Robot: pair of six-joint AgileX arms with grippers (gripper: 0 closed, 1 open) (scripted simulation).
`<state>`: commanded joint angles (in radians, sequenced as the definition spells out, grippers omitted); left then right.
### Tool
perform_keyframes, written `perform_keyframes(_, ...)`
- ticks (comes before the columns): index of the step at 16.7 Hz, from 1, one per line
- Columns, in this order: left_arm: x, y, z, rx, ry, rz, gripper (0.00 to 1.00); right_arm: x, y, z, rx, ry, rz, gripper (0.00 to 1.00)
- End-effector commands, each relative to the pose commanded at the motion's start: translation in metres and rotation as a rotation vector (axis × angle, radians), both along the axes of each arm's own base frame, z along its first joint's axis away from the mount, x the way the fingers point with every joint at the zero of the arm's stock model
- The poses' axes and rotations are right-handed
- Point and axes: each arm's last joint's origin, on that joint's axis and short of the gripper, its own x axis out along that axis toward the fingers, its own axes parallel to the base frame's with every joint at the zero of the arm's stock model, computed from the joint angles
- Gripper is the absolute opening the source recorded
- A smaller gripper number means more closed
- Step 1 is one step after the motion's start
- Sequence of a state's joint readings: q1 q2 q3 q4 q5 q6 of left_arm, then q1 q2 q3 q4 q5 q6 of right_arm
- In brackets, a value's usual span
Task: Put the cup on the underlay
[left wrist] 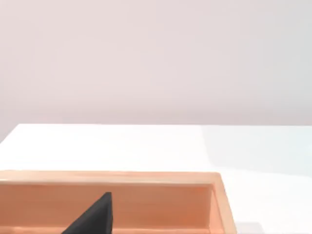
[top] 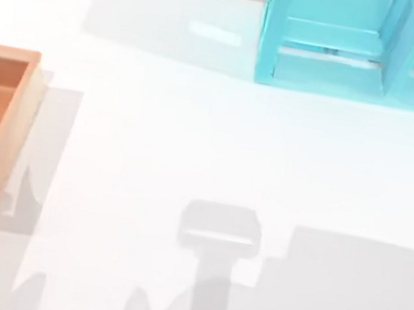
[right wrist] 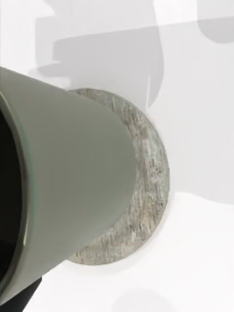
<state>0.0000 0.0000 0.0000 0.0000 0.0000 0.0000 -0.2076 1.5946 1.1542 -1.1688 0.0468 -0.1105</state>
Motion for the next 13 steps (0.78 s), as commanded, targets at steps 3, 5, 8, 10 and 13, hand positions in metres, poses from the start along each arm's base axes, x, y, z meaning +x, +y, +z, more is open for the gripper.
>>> perform_keyframes(3,0.0,0.0,0.0,0.0,0.0,0.0,1.0,-0.021,-0.009,-0.004,-0.001,0.026,0.069,0.0)
perform_keyframes(5,0.0,0.0,0.0,0.0,0.0,0.0,1.0,-0.027,-0.012,-0.005,-0.001,0.033,0.083,0.0)
perform_keyframes(8,0.0,0.0,0.0,0.0,0.0,0.0,1.0,-0.027,-0.012,-0.005,-0.001,0.033,0.083,0.0)
perform_keyframes(10,0.0,0.0,0.0,0.0,0.0,0.0,1.0,-0.026,-0.011,-0.007,0.0,0.037,0.084,0.0)
perform_keyframes(13,0.0,0.0,0.0,0.0,0.0,0.0,1.0,-0.027,-0.009,-0.027,0.004,0.049,0.082,0.0)
